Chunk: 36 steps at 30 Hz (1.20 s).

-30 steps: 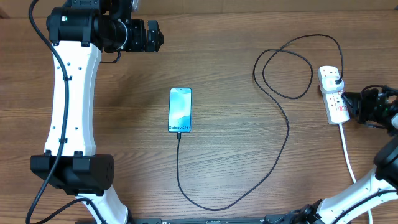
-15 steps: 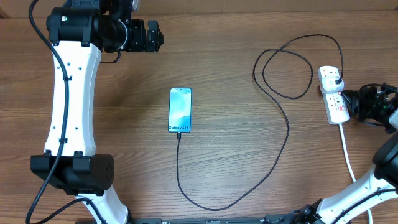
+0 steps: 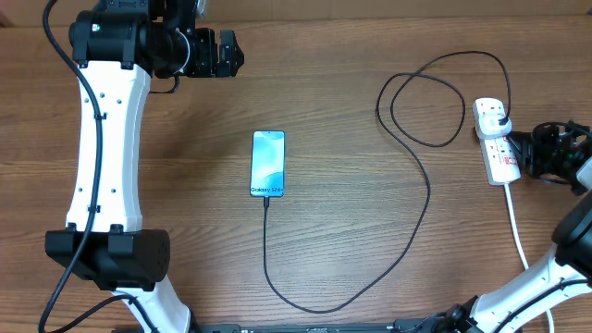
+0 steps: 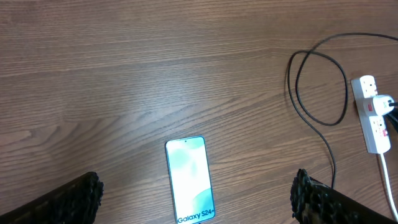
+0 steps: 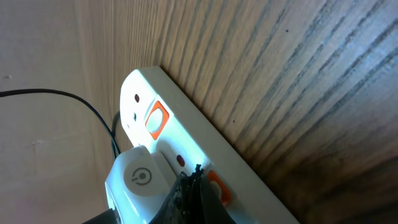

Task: Plug charger to phone and switch on socket

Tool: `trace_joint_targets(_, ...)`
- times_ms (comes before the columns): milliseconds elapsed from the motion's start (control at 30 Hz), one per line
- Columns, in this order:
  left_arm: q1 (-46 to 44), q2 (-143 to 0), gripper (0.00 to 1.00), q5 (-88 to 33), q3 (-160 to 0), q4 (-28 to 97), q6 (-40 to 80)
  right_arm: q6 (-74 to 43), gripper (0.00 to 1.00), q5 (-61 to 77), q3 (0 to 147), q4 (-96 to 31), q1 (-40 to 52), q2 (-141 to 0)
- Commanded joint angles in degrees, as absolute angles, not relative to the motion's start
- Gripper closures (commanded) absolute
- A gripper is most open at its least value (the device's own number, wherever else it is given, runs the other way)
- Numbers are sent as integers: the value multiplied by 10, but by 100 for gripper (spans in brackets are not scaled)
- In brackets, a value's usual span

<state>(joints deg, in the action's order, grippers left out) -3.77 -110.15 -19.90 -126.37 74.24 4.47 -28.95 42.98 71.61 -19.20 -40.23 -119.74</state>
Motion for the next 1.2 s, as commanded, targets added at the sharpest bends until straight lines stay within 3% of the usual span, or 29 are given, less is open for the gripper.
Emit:
trace_joint_targets(0, -41, -1107, 1, -204, -1265, 743, 43, -292, 96, 424, 720, -210, -385, -1204)
trace_joint_targets(800, -41, -1107, 0, -204, -1265, 743, 43, -292, 96, 354, 705, -267, -360, -1205)
trace_joint_targets(1167, -41, -1107, 0, -204, -1265, 743, 43, -280, 96, 361, 763, -320, -435, -1154)
